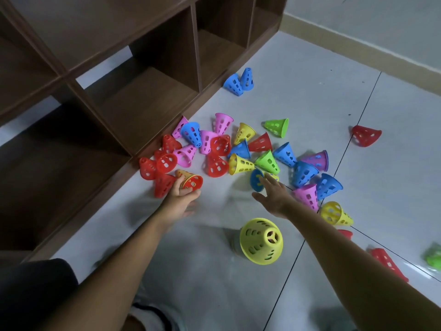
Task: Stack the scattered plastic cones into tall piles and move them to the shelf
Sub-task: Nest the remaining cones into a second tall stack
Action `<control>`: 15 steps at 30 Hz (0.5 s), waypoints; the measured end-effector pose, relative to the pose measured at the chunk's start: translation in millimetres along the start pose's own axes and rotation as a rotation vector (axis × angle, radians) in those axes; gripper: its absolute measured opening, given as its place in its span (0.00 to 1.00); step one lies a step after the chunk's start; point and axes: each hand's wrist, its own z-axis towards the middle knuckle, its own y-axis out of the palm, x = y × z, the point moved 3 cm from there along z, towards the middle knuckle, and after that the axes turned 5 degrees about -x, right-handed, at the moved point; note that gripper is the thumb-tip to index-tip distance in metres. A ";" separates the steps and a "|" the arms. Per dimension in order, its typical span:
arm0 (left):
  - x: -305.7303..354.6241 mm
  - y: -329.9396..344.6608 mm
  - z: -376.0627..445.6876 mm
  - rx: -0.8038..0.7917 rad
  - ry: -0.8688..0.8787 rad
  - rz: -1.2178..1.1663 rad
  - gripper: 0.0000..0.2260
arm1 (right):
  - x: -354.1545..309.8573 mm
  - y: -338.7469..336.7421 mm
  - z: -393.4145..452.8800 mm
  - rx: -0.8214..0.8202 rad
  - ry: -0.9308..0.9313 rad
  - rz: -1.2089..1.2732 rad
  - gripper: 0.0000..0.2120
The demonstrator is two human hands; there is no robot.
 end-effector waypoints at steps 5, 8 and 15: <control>1.9 3.6 15.1 -0.009 -0.038 -0.082 0.32 | 7.6 -3.6 -12.0 0.040 -0.028 -0.019 0.31; 1.6 5.0 19.7 0.010 -0.047 -0.109 0.31 | 13.6 -9.8 -21.2 0.128 -0.043 0.033 0.27; -0.1 7.5 20.0 0.139 -0.017 -0.269 0.20 | 27.8 -24.0 -43.3 0.313 0.012 0.181 0.25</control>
